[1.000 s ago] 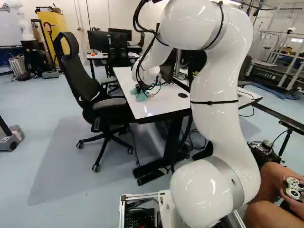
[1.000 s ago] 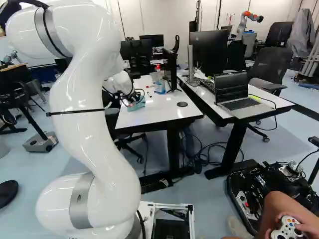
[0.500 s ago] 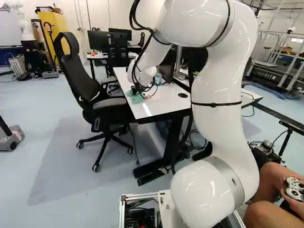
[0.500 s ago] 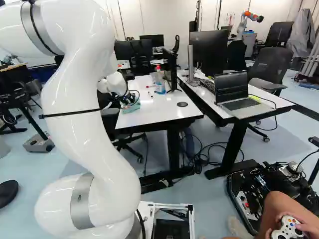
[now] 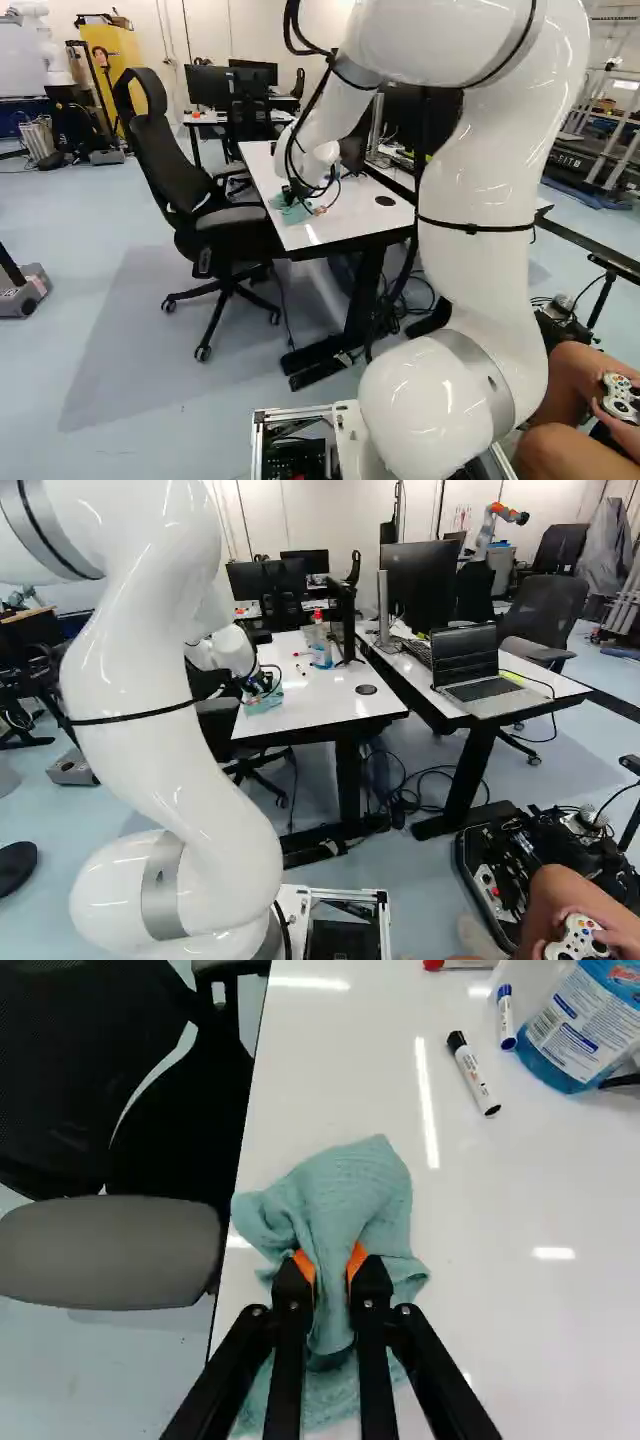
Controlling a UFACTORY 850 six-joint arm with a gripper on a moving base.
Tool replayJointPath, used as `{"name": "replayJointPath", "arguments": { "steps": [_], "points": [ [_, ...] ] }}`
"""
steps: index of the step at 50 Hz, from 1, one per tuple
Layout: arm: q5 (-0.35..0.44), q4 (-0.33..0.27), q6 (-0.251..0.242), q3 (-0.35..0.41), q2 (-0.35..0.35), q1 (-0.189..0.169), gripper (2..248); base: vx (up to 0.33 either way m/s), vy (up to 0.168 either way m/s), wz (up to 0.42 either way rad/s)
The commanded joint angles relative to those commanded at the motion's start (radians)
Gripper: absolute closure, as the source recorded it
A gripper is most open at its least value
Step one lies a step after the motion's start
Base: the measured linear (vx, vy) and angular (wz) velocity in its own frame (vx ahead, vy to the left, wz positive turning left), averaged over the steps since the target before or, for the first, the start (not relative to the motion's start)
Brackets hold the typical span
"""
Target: Clean the table with the green towel
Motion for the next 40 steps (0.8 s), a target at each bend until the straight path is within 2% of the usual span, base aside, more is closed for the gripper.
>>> {"name": "replayJointPath", "arguments": {
  "steps": [14, 32, 40],
  "points": [
    [0.000, 0.000, 0.000, 0.046, 0.038, -0.037, 197, 0.000, 0.000, 0.000],
    [0.000, 0.000, 0.000, 0.068, 0.055, -0.093, 197, 0.000, 0.000, 0.000],
    [0.000, 0.000, 0.000, 0.068, 0.056, -0.096, 197, 0.000, 0.000, 0.000]
  ]
}}
